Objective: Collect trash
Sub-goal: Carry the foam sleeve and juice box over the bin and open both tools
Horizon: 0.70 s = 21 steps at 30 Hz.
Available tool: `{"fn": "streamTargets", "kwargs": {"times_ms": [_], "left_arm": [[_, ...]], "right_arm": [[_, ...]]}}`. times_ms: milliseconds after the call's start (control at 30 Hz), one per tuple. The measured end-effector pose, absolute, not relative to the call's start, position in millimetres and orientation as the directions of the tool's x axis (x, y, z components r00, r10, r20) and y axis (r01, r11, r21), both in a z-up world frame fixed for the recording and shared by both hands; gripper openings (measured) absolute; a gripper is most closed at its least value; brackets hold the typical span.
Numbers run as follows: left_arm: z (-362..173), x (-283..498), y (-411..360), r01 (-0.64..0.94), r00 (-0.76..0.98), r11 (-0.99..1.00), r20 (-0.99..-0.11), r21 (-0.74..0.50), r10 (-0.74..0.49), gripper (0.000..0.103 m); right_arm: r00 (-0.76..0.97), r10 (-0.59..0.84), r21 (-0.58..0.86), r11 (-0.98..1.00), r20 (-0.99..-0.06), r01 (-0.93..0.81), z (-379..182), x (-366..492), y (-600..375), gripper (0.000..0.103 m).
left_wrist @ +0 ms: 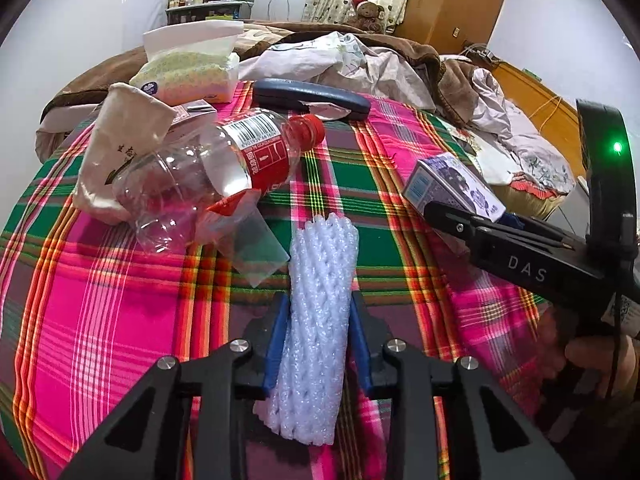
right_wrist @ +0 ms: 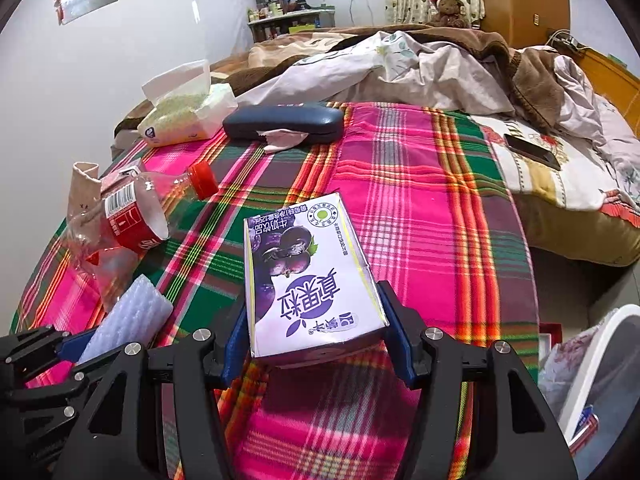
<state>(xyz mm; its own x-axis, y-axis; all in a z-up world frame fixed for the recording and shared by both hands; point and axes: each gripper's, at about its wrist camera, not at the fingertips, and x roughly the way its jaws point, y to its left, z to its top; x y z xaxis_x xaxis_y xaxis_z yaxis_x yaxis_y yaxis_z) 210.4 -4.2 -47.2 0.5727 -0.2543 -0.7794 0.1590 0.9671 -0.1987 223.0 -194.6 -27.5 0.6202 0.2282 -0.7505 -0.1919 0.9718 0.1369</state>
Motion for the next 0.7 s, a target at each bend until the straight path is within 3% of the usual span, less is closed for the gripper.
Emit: {"fn": "streamTargets", "kwargs": {"times_ms": [700], "left_arm": [[-7.0, 174.3, -49.3, 0.246, 0.627, 0.951, -0.718, -0.186, -0.302, 0.031]], "right_arm": [[0.708, 0.202, 0.194, 0.977, -0.676, -0.094, -0.4, 161.6, -249.6, 0.059]]}}
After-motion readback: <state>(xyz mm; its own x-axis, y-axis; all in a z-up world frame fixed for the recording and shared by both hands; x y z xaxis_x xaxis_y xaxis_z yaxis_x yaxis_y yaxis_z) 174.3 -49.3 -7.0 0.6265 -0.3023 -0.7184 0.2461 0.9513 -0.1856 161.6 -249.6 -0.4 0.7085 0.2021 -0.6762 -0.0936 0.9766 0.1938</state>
